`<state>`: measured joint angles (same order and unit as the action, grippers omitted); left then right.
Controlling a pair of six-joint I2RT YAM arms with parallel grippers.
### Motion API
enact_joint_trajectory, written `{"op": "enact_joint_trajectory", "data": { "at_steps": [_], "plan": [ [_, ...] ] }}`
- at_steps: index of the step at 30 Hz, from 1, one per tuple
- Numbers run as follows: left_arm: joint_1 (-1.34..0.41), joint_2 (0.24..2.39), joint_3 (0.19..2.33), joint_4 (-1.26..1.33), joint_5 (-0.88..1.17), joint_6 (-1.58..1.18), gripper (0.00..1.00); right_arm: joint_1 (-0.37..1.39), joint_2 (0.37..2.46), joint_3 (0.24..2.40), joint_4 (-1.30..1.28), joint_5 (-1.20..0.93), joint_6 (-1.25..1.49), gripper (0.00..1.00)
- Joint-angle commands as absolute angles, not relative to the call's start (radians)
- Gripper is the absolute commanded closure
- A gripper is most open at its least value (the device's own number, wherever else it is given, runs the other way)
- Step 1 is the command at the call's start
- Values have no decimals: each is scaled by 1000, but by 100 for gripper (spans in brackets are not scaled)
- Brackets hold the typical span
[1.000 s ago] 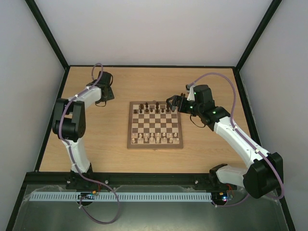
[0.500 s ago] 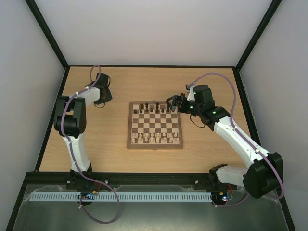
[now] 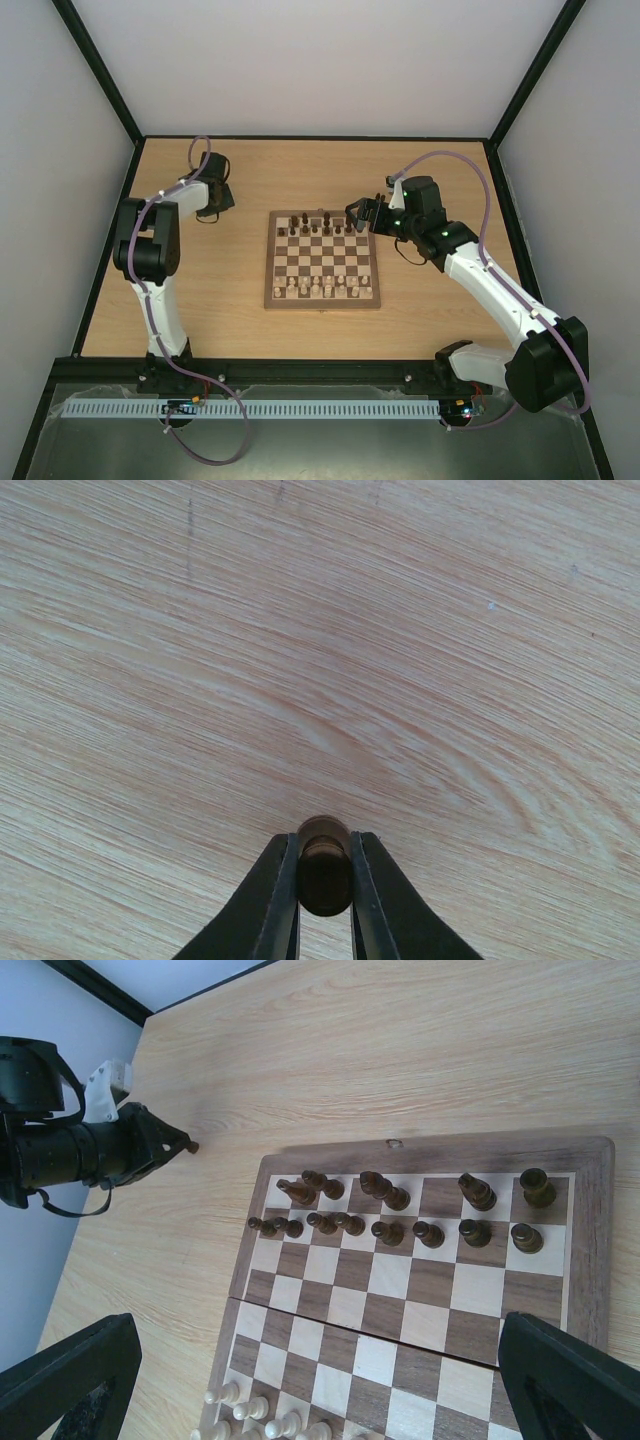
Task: Set up the chess pieces on the board
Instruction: Pick up the chess piece at the center of the board, then place the chess piece on the chessboard.
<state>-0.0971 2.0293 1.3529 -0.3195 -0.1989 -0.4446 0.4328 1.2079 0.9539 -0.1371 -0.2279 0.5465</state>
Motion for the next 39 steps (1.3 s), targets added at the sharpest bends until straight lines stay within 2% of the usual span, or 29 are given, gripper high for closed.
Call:
{"op": "enact_joint_trajectory", "data": {
  "at_steps": [1, 7, 16, 26, 39],
  "plan": [
    [-113, 2008, 1345, -351, -181, -439, 96, 440, 1212, 949, -154, -236, 543, 1],
    [-253, 1906, 1349, -415, -137, -419, 95, 440, 1213, 950, -155, -232, 543, 1],
    [-448, 1883, 1415, -494, -148, -422, 94, 440, 1210, 951, -160, -225, 540, 1],
    [-529, 1965, 1471, -511, -144, -423, 93, 441, 1206, 953, -161, -222, 538, 1],
    [-535, 1995, 1464, -509, -172, -428, 92, 441, 1208, 953, -160, -226, 540, 1]
  ]
}}
